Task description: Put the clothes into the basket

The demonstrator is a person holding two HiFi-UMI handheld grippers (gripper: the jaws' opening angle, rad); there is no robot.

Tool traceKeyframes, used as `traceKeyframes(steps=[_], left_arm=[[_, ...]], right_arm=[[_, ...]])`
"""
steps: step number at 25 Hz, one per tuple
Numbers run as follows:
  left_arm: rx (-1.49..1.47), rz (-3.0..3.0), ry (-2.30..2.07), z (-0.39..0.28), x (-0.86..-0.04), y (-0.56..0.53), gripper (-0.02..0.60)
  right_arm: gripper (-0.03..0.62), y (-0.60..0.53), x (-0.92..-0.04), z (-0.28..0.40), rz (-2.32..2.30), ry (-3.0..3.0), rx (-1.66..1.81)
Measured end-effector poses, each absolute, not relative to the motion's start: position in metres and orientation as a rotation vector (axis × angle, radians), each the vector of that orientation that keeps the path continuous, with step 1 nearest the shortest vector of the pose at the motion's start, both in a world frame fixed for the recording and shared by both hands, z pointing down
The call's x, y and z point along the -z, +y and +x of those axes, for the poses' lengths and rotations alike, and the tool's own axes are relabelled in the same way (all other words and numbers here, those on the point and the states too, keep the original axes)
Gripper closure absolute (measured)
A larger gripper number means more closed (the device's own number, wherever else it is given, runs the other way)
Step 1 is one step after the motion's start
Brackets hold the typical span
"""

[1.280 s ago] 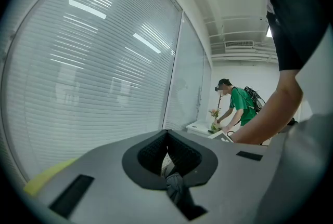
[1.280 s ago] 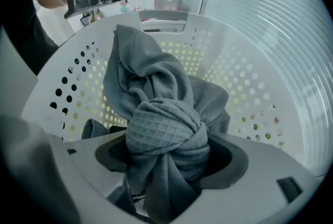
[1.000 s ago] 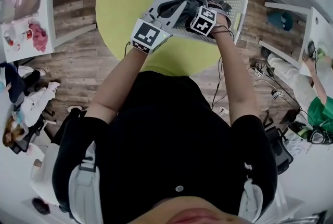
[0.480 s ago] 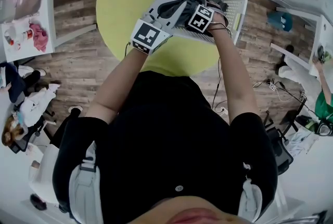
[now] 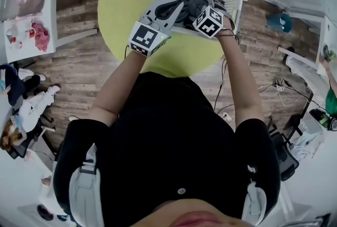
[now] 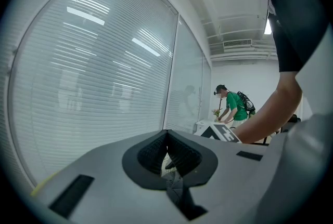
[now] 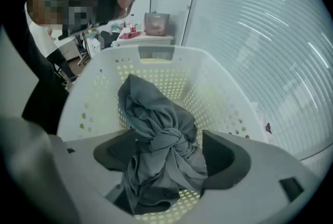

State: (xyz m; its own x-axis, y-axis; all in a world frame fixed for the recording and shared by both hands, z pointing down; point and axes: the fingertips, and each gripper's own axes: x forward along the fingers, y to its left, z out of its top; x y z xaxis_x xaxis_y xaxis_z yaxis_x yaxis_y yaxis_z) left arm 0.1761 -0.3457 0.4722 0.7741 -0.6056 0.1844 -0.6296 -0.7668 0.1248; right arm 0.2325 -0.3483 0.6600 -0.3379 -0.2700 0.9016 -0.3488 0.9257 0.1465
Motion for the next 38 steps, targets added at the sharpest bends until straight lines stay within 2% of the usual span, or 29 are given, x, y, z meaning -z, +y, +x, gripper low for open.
traceKeyframes(steps=[10,22,23,26,30,33,38], left_arm=[[-0.179,2.819,-1.042,0.165,-0.439,-0.296,0.574],[-0.169,2.828,-1.062,0.164,-0.405,-0.211,0.574],[-0.171,2.83,-1.06,0.164,-0.402,-0.205,0.574],[-0.172,2.84,-1.06,0.166,-0.398,-0.186,0.574],[-0.14,2.869,-1.062,0.172,-0.389,-0.164,0.574],[-0.116,2.894,-1.048,0.18,-0.384,-0.149,0.574],[-0.101,2.93,-1.033,0.187,-0.38,-0.129,0.574]], right_arm=[[0.197,-0.31,-0.543,0.236,0.755,-2.254,-0.22],[0.208,-0.22,-0.435,0.226,0.959,-2.65,-0.225],[0.228,-0.213,-0.428,0.227,0.974,-2.684,-0.221],[0.346,-0.194,-0.412,0.231,1.022,-2.766,-0.204],[0.432,-0.17,-0.397,0.23,1.014,-2.864,-0.169],[0.531,-0.153,-0.388,0.23,1.007,-2.914,-0.123],[0.569,-0.132,-0.381,0.228,1.008,-2.951,-0.102]])
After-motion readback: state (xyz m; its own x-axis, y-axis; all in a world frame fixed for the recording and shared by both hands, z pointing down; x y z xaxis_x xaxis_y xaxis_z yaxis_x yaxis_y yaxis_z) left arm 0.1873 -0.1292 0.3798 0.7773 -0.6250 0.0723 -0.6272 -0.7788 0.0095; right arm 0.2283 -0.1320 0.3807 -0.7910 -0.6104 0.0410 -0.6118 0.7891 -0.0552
